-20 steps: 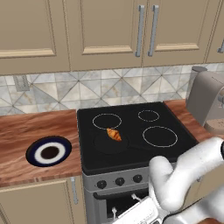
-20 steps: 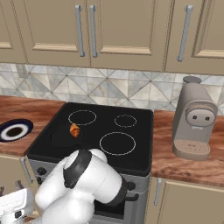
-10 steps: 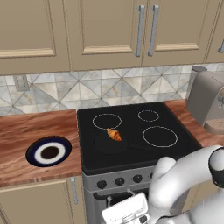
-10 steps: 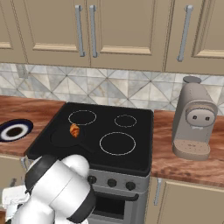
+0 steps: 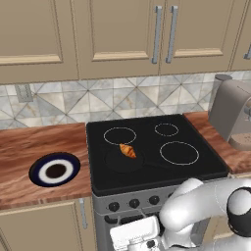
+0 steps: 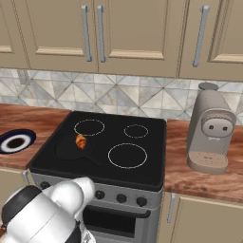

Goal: Pick the croissant and place it on the pan. Then turn on the stove to warm the croissant.

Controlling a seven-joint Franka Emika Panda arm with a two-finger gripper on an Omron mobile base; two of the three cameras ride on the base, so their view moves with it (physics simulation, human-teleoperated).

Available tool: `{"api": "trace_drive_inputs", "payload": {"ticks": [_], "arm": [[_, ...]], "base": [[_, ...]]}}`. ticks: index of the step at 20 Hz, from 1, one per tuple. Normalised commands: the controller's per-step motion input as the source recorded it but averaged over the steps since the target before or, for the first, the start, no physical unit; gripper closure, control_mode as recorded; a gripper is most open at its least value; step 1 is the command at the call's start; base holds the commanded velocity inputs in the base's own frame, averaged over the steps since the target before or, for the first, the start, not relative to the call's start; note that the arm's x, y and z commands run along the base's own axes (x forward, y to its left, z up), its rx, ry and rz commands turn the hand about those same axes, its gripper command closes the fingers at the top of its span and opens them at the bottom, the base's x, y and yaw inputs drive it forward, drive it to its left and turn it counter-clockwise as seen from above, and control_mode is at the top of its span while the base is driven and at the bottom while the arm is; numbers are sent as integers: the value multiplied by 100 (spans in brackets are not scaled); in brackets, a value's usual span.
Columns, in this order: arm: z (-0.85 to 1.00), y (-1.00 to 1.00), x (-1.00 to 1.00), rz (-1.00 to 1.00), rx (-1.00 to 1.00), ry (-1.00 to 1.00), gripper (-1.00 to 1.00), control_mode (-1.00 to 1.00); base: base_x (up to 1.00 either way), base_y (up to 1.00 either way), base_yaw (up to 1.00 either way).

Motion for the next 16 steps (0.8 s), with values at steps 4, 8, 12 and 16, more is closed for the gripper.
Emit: {"api": "trace_drive_inputs", "payload": {"ticks": [4, 8, 12, 16], "arm": [[-33, 0, 77, -27, 2, 0, -100, -100], [-6, 4, 7, -6, 2, 0, -100, -100], [-33, 0, 0, -4, 8, 1, -100, -100], [-17, -1, 5, -6, 26, 18, -100, -100]], "base": [[0, 0, 0], [0, 0, 0], [0, 0, 0], [0, 0, 0]]}}
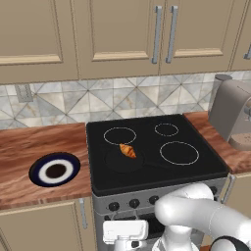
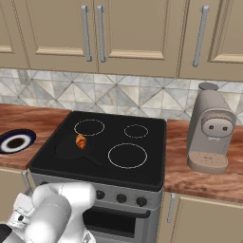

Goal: Pick the croissant and place it on the pan. Then turn on the stove to warm the croissant.

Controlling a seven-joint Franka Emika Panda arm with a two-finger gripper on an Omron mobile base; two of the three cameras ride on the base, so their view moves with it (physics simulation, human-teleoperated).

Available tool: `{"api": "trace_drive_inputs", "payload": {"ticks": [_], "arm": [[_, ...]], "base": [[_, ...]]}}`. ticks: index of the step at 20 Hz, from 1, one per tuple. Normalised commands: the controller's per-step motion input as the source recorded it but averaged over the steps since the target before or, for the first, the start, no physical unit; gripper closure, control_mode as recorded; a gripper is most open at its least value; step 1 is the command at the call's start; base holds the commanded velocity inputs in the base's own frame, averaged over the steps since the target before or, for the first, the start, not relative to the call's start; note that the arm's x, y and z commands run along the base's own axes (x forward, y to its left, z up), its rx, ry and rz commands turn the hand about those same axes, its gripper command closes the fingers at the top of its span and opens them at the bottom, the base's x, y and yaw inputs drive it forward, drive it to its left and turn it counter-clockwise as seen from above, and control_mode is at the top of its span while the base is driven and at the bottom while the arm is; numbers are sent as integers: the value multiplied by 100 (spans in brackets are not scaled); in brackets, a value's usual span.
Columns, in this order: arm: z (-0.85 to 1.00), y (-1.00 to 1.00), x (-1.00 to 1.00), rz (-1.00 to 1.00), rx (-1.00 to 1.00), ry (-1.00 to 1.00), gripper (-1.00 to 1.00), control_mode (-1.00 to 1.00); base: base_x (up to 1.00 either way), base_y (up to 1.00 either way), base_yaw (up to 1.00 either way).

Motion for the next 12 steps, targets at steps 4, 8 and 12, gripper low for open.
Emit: {"api": "trace_drive_inputs", "payload": {"ticks": [4, 8, 12], "arm": [[-8, 0, 2, 0, 27, 35, -100, -100], [0, -3, 26, 0, 28, 43, -100, -100], [0, -6, 12, 0, 13, 25, -100, -100]], "base": [[0, 0, 0], [0, 0, 0], [0, 0, 0]]}}
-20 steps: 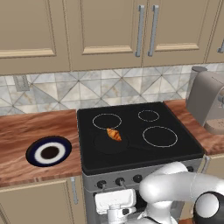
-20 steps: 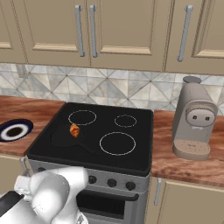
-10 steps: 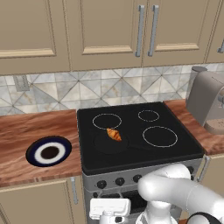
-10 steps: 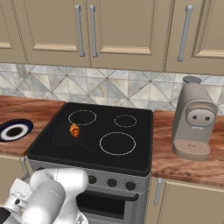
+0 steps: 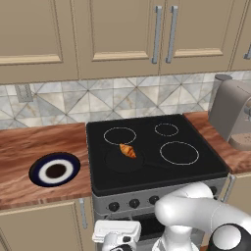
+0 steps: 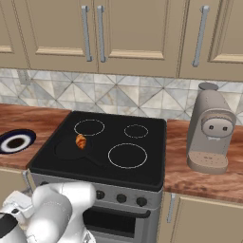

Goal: Pick the croissant and place it on the pan. Then turn on the stove to warm the croissant.

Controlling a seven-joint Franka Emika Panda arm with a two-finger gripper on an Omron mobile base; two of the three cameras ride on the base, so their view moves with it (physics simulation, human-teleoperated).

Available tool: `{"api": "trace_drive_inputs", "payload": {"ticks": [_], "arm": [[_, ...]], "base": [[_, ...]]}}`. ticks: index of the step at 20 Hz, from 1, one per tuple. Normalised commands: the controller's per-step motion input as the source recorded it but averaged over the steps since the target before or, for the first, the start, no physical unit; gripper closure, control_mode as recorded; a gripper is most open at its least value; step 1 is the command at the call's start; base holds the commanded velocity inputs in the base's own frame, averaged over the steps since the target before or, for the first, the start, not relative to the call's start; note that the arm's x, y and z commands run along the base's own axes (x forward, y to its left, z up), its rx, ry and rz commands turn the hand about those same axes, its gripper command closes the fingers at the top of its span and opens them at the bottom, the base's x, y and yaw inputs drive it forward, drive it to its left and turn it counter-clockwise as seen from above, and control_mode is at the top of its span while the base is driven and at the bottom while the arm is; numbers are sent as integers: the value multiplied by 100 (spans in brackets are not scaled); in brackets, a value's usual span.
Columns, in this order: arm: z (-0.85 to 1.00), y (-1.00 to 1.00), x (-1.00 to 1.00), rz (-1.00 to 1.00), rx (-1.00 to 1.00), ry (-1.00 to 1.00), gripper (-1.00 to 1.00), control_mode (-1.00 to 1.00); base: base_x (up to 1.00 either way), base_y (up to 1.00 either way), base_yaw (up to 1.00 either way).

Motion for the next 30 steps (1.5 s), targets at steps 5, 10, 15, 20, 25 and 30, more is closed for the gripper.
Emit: {"api": "trace_drive_inputs", "payload": {"ticks": [5, 10, 15, 20, 25, 30], "arm": [[-3, 0, 2, 0, 0, 5, -100, -100], [-3, -1, 0, 1, 0, 0, -100, -100], [0, 0, 2, 0, 0, 0, -100, -100], [-3, 0, 19, 0, 1, 0, -100, -100], [-11, 0, 49, 0, 0, 0, -100, -100], [-4, 0, 6, 0, 0, 0, -100, -100]], "base": [[0, 0, 0], [0, 0, 0], [0, 0, 0], [0, 0, 0], [0, 0, 0], [0, 0, 0]]}}
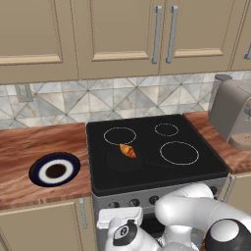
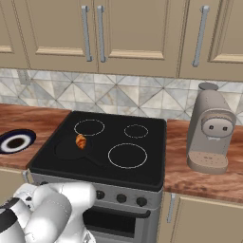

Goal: Pick the croissant and place it on the pan. Then turn on the stove to warm the croissant.

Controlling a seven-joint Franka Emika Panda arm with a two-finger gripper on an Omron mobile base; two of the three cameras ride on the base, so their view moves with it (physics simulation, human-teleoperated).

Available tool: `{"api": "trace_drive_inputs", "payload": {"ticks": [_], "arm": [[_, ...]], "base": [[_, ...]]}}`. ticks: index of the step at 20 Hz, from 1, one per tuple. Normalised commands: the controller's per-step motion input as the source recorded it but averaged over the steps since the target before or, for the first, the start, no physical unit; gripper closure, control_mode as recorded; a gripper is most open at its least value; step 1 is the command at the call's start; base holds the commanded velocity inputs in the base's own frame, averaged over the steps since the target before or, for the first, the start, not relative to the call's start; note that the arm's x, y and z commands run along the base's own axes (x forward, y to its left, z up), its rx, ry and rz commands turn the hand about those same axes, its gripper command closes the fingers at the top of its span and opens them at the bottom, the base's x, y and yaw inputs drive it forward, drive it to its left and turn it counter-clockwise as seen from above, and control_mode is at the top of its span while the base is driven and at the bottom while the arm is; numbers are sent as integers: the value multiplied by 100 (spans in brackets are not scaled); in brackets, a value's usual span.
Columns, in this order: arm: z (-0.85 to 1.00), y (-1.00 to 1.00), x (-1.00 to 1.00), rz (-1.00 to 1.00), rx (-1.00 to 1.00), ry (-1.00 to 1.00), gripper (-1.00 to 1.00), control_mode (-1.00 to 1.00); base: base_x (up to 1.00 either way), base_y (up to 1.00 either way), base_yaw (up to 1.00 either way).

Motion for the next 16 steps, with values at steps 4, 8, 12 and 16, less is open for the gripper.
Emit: {"api": "trace_drive_inputs", "payload": {"ticks": [4, 8, 12, 16], "arm": [[-34, 14, -8, 0, 0, 0, -100, -100], [-23, 2, 0, 0, 2, 0, -100, -100], [-18, 2, 6, 0, 2, 0, -100, -100], [-25, 16, 10, 0, 4, 0, -100, -100]], "base": [[0, 0, 0], [0, 0, 0], [0, 0, 0], [0, 0, 0]]}}
